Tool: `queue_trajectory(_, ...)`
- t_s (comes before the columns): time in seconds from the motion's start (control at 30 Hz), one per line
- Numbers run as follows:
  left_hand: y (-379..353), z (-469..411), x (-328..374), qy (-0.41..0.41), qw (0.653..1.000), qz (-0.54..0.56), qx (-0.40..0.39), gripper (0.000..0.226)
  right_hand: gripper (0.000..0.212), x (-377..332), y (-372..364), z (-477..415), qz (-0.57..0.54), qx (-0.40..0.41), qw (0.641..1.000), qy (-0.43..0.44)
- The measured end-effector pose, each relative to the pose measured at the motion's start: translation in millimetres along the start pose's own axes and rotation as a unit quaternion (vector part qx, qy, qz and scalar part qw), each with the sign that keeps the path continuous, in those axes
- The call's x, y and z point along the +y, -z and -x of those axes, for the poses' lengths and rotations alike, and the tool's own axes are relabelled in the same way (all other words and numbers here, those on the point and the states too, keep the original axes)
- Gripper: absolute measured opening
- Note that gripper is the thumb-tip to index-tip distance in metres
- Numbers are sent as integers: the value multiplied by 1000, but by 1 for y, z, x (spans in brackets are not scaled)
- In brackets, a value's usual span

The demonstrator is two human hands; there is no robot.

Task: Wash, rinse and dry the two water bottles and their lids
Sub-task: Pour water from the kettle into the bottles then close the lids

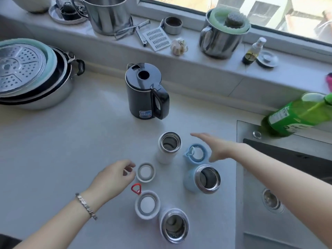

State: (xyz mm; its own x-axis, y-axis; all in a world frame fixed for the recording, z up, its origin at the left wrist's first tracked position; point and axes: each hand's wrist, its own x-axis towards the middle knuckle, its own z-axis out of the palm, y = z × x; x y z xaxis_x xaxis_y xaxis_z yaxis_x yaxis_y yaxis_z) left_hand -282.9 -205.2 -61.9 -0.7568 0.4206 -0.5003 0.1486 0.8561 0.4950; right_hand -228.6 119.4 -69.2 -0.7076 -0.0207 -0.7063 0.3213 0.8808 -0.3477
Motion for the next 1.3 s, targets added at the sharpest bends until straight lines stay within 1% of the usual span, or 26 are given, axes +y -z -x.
queue_trajectory(0.07,-1,9,7,-18,1000,-1,26,23,99,0,-13,-9,-23,19,999,40)
queue_trajectory(0.13,0,19,16,-36,997,6,71,25,89,0,-23,-20,-23,43,997,63)
queue_trajectory(0.2,0,30,27,-57,990,24,124,26,79,4,-32,-25,-20,55,996,68)
queue_trajectory(0.27,-3,41,39,-79,984,50,149,24,80,10,-40,-25,-51,81,994,62)
queue_trajectory(0.3,-6,47,46,-90,983,64,147,23,83,14,-43,-21,-73,109,990,51)
queue_trajectory(0.37,-17,53,58,-119,981,85,126,21,86,24,-45,-6,-123,181,976,18)
queue_trajectory(0.4,-23,54,64,-140,981,89,103,23,87,30,-44,5,-146,209,967,-2)
queue_trajectory(0.47,-36,53,80,-183,980,73,33,35,81,38,-40,36,-164,245,954,-55)
queue_trajectory(0.5,-44,51,88,-194,979,59,-9,46,76,40,-39,55,-145,255,952,-88)
queue_trajectory(0.57,-57,44,101,-186,978,56,-76,75,69,40,-39,93,-63,257,953,-146)
queue_trajectory(0.6,-63,40,107,-177,977,70,-94,87,69,37,-41,110,-18,253,955,-153)
queue_trajectory(0.67,-74,32,116,-171,974,99,-108,97,73,27,-48,137,40,246,960,-128)
queue_trajectory(0.7,-79,29,118,-178,972,105,-108,98,75,19,-52,146,54,246,961,-113)
queue_trajectory(0.77,-86,23,121,-195,970,115,-92,92,79,2,-54,153,78,250,961,-92)
queue_trajectory(0.83,-90,15,121,-199,969,136,-58,81,82,-14,-51,150,103,280,953,-49)
queue_trajectory(0.9,-92,12,120,-196,970,142,-38,74,81,-27,-49,144,94,326,940,6)
queue_trajectory(0.93,-93,10,119,-196,969,146,-37,72,82,-33,-48,141,81,325,942,18)
queue_trajectory(1.03,-95,9,117,-192,965,176,-41,63,85,-45,-49,131,28,281,959,24)
queue_trajectory(1.07,-95,10,118,-187,964,184,-40,59,83,-47,-50,127,27,279,959,33)
queue_trajectory(1.1,-95,10,119,-184,964,189,-39,57,79,-47,-51,123,44,277,959,45)
queue_trajectory(1.17,-96,10,119,-189,962,195,-34,61,74,-48,-55,117,87,266,958,65)
queue_trajectory(1.3,-98,5,115,-192,956,217,-38,67,74,-42,-56,109,110,264,953,96)
